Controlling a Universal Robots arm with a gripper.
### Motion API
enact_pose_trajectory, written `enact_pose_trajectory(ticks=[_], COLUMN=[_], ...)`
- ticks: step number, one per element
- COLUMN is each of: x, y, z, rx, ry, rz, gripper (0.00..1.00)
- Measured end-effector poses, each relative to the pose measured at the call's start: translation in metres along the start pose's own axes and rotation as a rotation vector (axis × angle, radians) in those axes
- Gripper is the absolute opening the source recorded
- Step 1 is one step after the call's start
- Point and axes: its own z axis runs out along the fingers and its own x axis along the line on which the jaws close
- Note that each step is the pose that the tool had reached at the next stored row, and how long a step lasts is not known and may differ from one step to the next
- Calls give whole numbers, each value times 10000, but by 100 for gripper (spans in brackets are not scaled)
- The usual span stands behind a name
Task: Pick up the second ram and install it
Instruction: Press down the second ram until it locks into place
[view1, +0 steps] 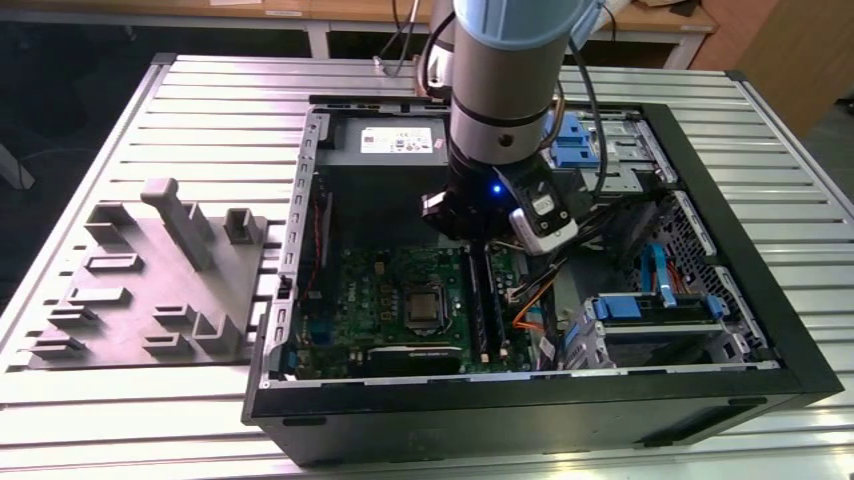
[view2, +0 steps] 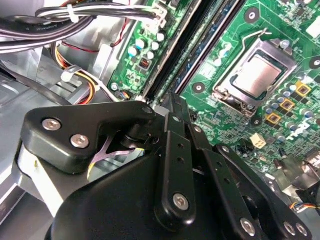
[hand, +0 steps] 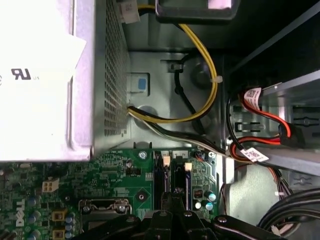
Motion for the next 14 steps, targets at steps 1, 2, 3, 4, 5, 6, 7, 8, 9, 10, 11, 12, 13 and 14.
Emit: enact_pose_trajectory(ticks=[1,2,3,4,5,6,7,8,9,10,11,12,13,14], x=[1,2,2,3,4,4,5,7,8,8,8,8,11,12], y=[9,19,31,40,48,52,55,58,60,61,61,62,67,73], z=[4,8,12,15,21,32,44,56,67,68,69,70,74,79], rx=[0,-2,-1,-1,-2,-5,-4,-3,-3,-1,0,0,-2,-3], ry=[0,0,0,0,-1,-2,-1,-1,-1,0,0,0,0,-1], rz=[0,0,-1,0,0,0,-1,0,0,0,-1,-1,1,1], gripper=[10,10,10,10,10,10,10,10,10,10,10,10,10,10])
